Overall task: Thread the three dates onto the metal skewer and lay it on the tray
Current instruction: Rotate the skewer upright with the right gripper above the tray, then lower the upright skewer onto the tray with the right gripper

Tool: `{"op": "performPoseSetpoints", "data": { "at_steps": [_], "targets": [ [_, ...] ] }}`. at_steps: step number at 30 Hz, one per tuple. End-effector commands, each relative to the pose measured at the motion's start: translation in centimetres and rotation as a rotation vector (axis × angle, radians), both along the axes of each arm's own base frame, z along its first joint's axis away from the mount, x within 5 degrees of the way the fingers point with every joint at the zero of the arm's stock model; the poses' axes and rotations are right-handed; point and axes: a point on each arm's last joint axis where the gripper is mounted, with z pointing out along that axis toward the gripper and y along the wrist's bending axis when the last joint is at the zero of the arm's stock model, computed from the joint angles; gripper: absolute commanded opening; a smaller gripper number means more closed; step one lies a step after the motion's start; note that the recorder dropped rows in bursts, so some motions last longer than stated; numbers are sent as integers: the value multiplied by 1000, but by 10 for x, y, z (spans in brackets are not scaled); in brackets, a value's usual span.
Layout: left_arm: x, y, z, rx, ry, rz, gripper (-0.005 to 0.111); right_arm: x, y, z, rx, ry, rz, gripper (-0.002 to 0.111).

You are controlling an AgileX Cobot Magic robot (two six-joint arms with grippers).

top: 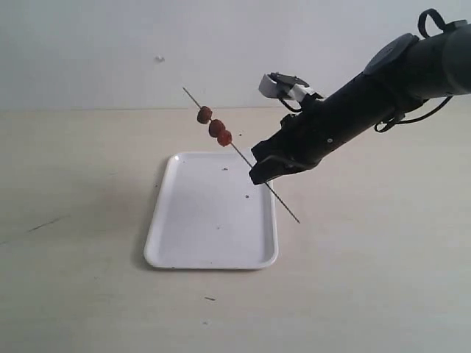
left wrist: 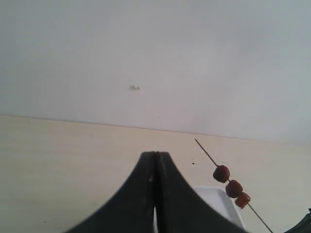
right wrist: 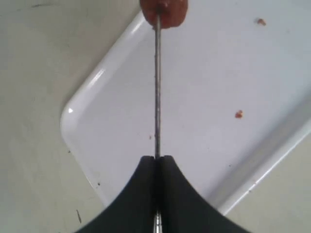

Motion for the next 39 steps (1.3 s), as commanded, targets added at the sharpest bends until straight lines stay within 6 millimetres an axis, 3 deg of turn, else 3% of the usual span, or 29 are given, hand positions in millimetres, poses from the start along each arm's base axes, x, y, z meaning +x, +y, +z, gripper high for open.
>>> {"op": "performPoseSetpoints", "data": {
  "at_steps": [1, 8, 14, 20, 29, 39],
  "targets": [
    [-27, 1, 0, 9, -46, 25, 0, -8, -3, 12, -12, -35, -47, 0],
    [-55, 1, 0, 40, -116, 21, 0, -20, -13, 25, -59, -69, -177, 0],
    [-67, 1, -9, 65, -126, 17, 0, -31, -14, 26, -81, -99, -295, 0],
    [-69, 0, -22, 92, -106, 7, 0, -46, 9, 23, -89, -146, -402, 0],
    [-73, -1, -22, 84, -119, -12, 0, -62, 52, 22, -39, -143, -444, 0],
    [-83, -2, -18, 88, -158, -13, 0, -76, 51, -1, -33, -102, -625, 0]
  ]
}}
